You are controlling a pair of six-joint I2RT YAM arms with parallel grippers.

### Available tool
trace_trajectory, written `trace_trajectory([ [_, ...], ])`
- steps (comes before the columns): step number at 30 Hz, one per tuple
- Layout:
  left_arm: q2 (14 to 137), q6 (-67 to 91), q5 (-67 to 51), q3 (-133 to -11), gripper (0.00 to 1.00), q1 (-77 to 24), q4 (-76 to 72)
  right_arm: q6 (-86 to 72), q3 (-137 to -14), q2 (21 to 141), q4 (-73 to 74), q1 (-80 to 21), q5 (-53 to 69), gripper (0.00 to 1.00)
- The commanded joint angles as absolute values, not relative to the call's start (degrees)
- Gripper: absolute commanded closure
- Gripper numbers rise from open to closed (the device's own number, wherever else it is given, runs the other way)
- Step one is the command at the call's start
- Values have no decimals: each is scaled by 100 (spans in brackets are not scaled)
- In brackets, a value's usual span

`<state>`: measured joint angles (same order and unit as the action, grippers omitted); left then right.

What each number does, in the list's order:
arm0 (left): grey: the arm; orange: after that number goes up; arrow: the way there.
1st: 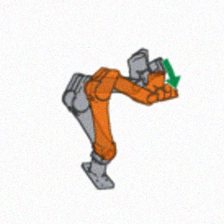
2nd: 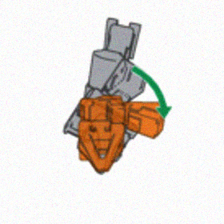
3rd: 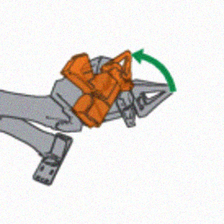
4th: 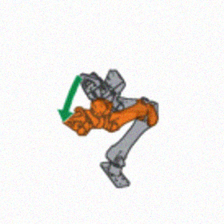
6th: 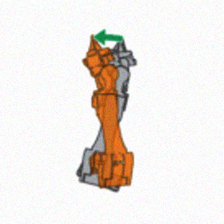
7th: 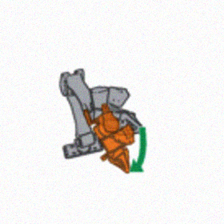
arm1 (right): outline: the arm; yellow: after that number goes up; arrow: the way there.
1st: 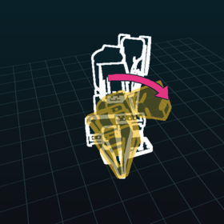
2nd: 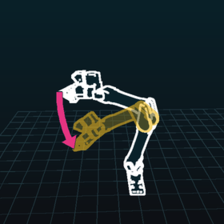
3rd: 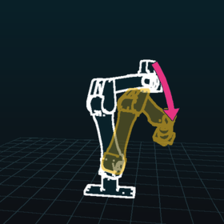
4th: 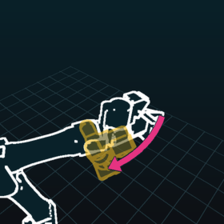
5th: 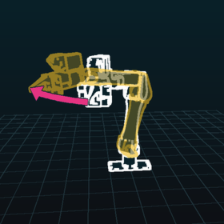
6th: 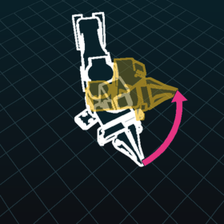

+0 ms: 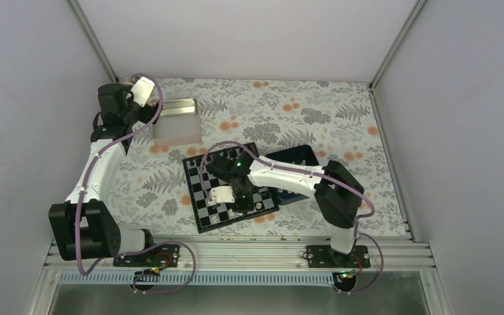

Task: Set up the chess pieces on the board
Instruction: Place the chess piece on the chessboard.

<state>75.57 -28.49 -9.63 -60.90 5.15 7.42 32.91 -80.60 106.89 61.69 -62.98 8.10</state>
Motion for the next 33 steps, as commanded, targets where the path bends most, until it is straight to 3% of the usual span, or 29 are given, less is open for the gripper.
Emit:
trace_trajectory([
  [1,7497,-2847,-994,-6069,0,541,646,3260,-8024,10808,6022,-6346,796,95],
  [33,7517,-2839,-1046,-6067,0,554,655,3237,-7904,10926,5900,-6223,477,93],
])
